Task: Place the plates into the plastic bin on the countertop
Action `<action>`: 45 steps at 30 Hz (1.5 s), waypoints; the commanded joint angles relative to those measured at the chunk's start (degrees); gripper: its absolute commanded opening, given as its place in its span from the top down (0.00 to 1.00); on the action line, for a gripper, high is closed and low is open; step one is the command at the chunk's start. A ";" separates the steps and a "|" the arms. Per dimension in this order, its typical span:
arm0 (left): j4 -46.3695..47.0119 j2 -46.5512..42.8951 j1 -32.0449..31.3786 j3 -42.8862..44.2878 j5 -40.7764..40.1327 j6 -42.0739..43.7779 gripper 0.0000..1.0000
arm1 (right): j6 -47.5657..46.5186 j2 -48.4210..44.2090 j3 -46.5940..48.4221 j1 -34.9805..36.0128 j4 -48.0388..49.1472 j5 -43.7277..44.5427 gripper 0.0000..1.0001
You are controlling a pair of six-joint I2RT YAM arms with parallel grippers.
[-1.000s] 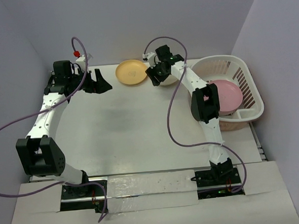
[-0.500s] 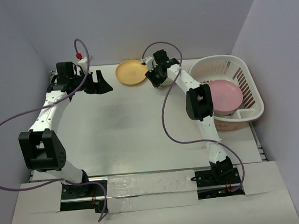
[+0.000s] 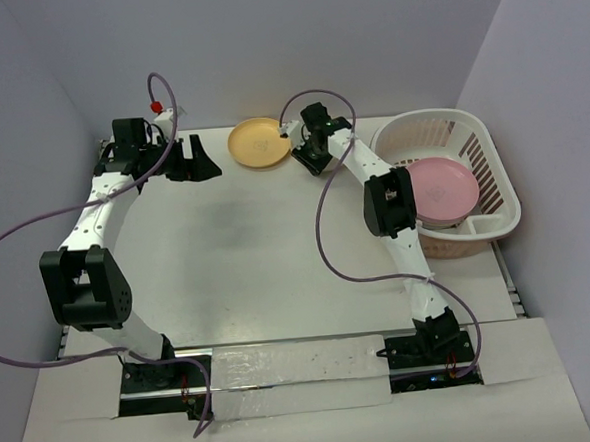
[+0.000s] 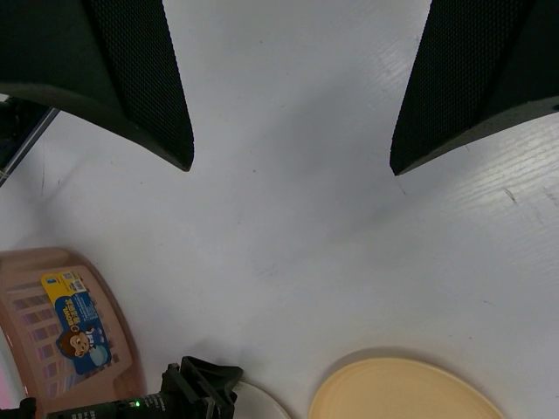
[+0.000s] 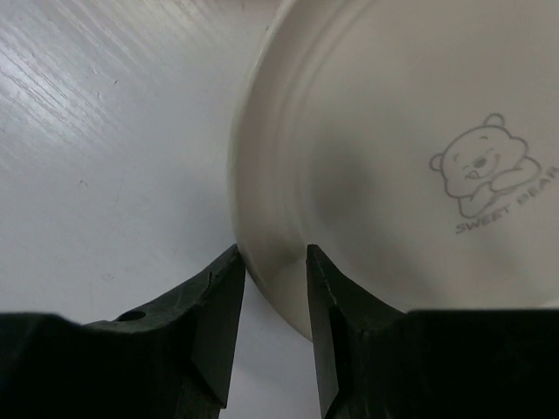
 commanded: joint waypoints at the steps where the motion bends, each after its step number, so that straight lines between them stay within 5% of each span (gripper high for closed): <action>1: -0.39 0.65 0.60 3.24 0.66 0.80 0.01 | -2.07 0.80 2.27 -0.14 -3.49 0.73 0.59; 3: -0.21 0.63 0.60 3.15 0.32 0.98 0.01 | -2.74 0.46 1.29 -0.24 -4.07 0.10 0.71; 4: -0.15 0.51 0.60 3.03 0.09 1.16 0.01 | -3.03 -0.18 0.37 -0.30 -4.36 -0.42 0.86; 7: 0.65 0.93 0.60 2.81 -0.87 1.69 0.01 | -2.63 -3.82 -5.37 -0.28 -3.20 -1.95 1.00; 13: 3.30 8.48 0.51 9.79 -2.21 12.02 0.01 | 1.83 -19.25 -17.52 -0.13 0.23 -10.19 1.00; 24: 0.38 37.52 -2.29 36.72 6.42 34.58 0.10 | 11.17 -43.01 -10.78 3.28 -3.26 -23.37 1.00; 33: -3.76 45.13 -9.08 42.49 4.46 48.76 0.14 | 14.39 -58.53 -18.49 3.50 0.11 -12.95 1.00; 45: -5.53 54.90 -11.80 50.36 -2.25 53.85 0.15 | 13.64 -69.33 -28.88 1.51 -1.14 -8.76 1.00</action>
